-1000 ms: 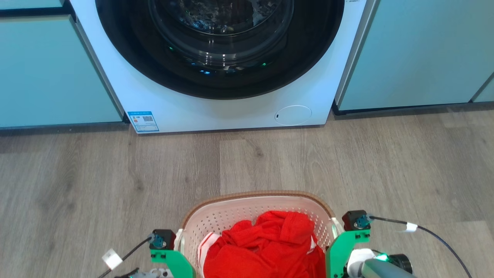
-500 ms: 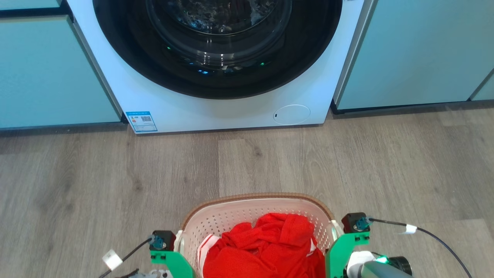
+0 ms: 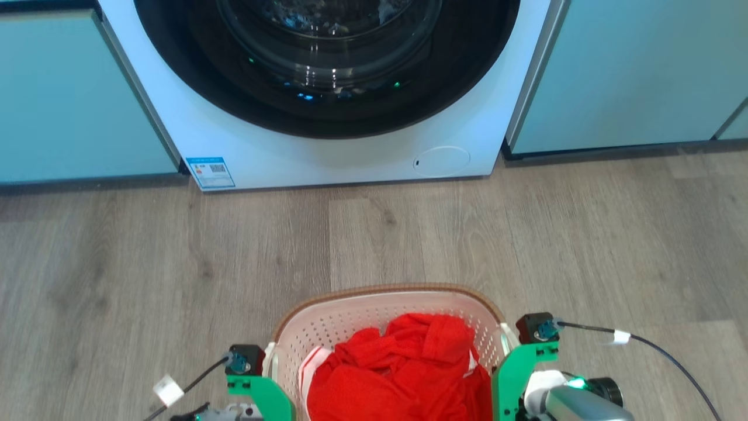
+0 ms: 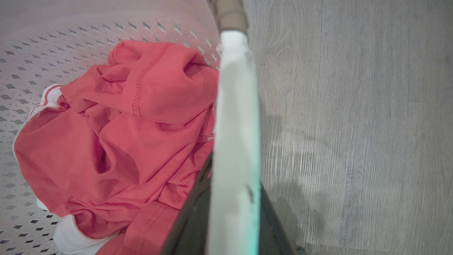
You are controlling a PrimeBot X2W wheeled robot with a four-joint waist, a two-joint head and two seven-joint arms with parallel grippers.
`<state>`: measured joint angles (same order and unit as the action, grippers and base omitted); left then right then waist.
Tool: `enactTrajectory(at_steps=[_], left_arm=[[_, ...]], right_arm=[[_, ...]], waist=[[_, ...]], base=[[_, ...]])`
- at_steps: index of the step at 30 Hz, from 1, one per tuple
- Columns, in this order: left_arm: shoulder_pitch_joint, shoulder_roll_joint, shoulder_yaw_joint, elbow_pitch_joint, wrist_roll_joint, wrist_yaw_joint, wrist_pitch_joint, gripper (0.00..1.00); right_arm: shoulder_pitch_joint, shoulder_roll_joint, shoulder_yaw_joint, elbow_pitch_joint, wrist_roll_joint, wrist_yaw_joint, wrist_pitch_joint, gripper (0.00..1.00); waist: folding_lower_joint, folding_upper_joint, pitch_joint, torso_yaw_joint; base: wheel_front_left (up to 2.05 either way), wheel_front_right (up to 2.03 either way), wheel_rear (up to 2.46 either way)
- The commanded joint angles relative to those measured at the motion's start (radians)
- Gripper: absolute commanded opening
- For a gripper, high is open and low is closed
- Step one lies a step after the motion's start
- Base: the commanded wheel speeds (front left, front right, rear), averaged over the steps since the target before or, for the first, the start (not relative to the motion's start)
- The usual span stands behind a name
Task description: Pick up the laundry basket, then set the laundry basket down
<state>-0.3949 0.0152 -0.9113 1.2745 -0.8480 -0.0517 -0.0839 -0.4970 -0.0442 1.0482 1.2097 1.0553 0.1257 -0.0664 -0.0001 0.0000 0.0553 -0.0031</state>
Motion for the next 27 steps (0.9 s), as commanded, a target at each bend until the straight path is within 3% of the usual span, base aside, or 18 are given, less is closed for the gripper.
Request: enactTrajectory(at_steps=[1,12,27], left_arm=[[-0.070,0.035,0.015,-0.002,-0.006,0.014,-0.020,0.00],[-0.201,0.035,0.010,0.001,-0.002,0.025,-0.053,0.00],[-0.469,0.037,-0.001,0.006,0.036,0.051,-0.128,0.00]], right_arm=[[-0.028,-0.006,0.022,-0.004,-0.002,0.005,-0.014,0.00],[-0.164,-0.006,0.034,0.019,0.000,0.005,-0.050,0.00],[-0.434,-0.006,0.025,0.062,-0.033,0.005,-0.135,0.00]], waist=[[0.0001,0.0000,0.014,0.000],[0.0001,0.0000,0.188,-0.001],[0.0001,0.0000,0.555,0.012]], base=[[0.00,0.00,0.00],[0.00,0.00,0.00],[0.00,0.00,0.00]])
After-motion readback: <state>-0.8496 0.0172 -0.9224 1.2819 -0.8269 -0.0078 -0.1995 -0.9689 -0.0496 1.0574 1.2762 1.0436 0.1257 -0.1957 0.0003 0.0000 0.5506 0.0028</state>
